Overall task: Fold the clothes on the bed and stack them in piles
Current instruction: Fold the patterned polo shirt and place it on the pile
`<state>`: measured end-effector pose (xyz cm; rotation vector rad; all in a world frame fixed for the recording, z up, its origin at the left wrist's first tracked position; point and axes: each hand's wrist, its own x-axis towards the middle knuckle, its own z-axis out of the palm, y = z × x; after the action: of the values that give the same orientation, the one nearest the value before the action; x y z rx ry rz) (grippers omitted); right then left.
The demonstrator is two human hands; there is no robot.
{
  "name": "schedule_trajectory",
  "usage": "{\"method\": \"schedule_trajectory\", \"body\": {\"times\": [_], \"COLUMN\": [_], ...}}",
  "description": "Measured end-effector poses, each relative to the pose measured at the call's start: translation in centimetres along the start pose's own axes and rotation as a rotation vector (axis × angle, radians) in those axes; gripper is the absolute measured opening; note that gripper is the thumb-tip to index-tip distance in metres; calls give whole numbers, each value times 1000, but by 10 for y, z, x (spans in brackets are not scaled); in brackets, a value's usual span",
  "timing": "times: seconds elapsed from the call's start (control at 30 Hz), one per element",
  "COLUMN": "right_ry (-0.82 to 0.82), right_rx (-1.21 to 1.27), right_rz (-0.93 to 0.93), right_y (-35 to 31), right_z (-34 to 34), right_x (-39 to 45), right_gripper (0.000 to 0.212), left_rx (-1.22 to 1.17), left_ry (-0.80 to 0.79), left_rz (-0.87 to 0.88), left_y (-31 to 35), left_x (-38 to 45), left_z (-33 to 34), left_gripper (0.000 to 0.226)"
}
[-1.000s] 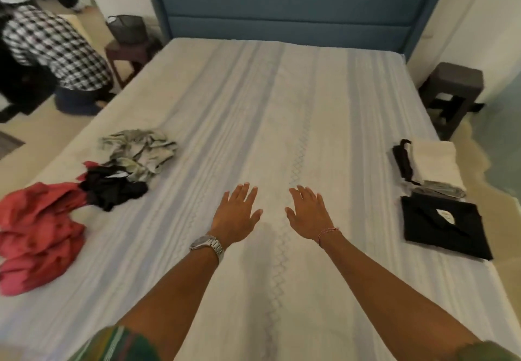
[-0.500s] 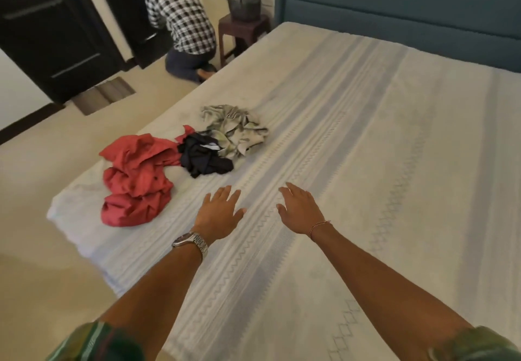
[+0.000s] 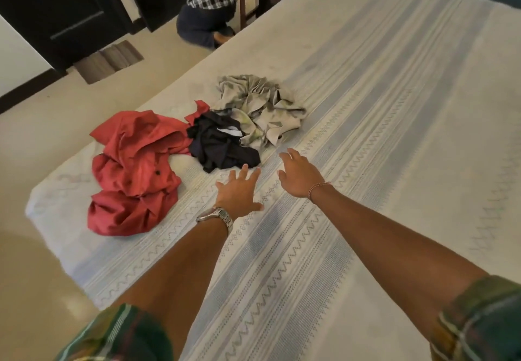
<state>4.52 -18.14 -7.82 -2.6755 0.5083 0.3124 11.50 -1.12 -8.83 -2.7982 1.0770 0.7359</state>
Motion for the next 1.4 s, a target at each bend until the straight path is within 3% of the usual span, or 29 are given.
{"method": "schedule_trajectory", "body": {"times": [0.2, 0.43, 0.57, 0.77, 0.9, 1.03, 1.13, 1.17, 1.23, 1.3, 1.4], "right_ry": [-31, 48, 99, 416, 464, 567, 617, 632, 670, 700, 757], "right_rx": [76, 257, 210, 275, 414, 548, 625, 634, 656, 706, 739], "right_rz": [-2, 26, 85, 231, 206, 157, 117, 117, 110, 125, 86], "right_y": [25, 17, 17, 22, 24, 18, 9, 5, -5, -17, -33], "right_z": [30, 24, 26, 15, -12, -39, -54, -57, -63, -82, -116], "right_x": [66, 130, 143, 134, 119, 92, 54, 39, 17, -7, -40], "right_gripper": [59, 68, 50, 12, 10, 8, 7, 7, 8, 8, 8], "left_rx": [-106, -77, -83, -95, -58, -163, -631, -753, -743, -691, -678], "left_ry": [-245, -276, -258, -197, -98, -131, -116, -34, 207, 331, 432], "left_rz": [-19, -82, -96, -91, -83, -38, -54, -48, -25, -11, 36], "left_y": [-1, 11, 15, 6, 12, 2, 1, 6, 21, 40, 69], "left_x": [53, 74, 79, 75, 54, 53, 49, 46, 43, 34, 16], "left_z": [58, 71, 74, 83, 96, 90, 33, 10, -31, -64, -94], "left_gripper": [154, 171, 171, 168, 148, 132, 130, 133, 135, 112, 41]}}
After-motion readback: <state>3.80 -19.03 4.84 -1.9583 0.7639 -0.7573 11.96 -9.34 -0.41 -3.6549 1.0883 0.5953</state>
